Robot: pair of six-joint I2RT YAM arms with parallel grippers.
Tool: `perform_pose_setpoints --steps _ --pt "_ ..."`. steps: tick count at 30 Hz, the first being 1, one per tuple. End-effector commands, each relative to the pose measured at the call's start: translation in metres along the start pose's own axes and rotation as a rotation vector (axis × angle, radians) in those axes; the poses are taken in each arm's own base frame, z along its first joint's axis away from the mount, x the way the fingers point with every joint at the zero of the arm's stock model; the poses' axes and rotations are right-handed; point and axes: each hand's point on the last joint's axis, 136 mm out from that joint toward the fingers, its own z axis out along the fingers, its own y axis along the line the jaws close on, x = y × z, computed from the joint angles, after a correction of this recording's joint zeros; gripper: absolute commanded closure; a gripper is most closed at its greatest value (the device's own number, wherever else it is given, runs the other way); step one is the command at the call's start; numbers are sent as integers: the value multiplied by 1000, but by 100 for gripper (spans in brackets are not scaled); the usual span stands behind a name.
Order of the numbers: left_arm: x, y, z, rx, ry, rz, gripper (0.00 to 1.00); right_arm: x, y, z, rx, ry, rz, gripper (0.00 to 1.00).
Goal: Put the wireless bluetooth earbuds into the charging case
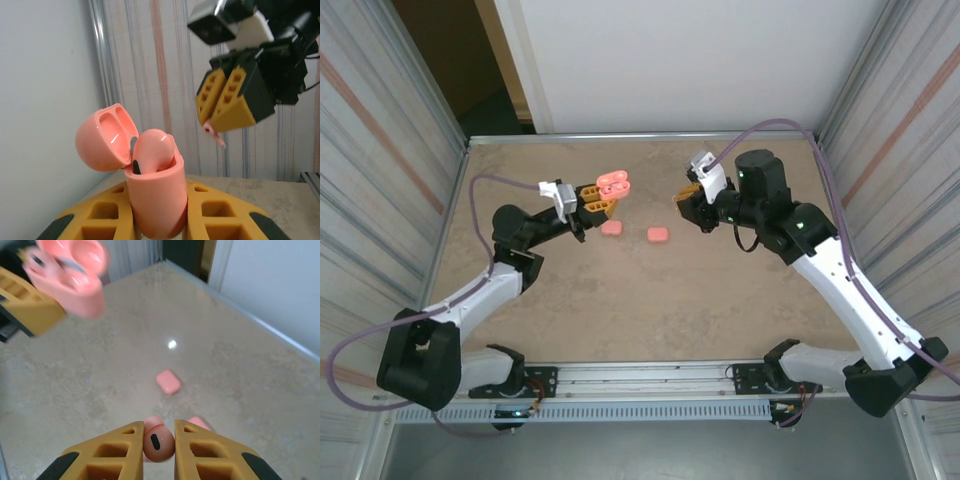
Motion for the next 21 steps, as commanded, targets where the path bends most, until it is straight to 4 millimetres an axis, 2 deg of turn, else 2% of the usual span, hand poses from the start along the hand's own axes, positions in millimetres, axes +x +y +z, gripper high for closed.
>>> perform_pose_setpoints --steps 1,6,10,21 --pt "-8 -8 9 82 -16 29 100 -25 1 -17 10 -72 -98 82" --pt "2 -14 17 153 13 4 100 -52 10 -22 -30 -148 -179 83" --pt "10 -14 22 193 41 -25 100 -63 15 -17 -49 -175 -243 83" --pt "15 -27 32 340 87 -102 100 -59 21 11 -39 -118 -377 83"
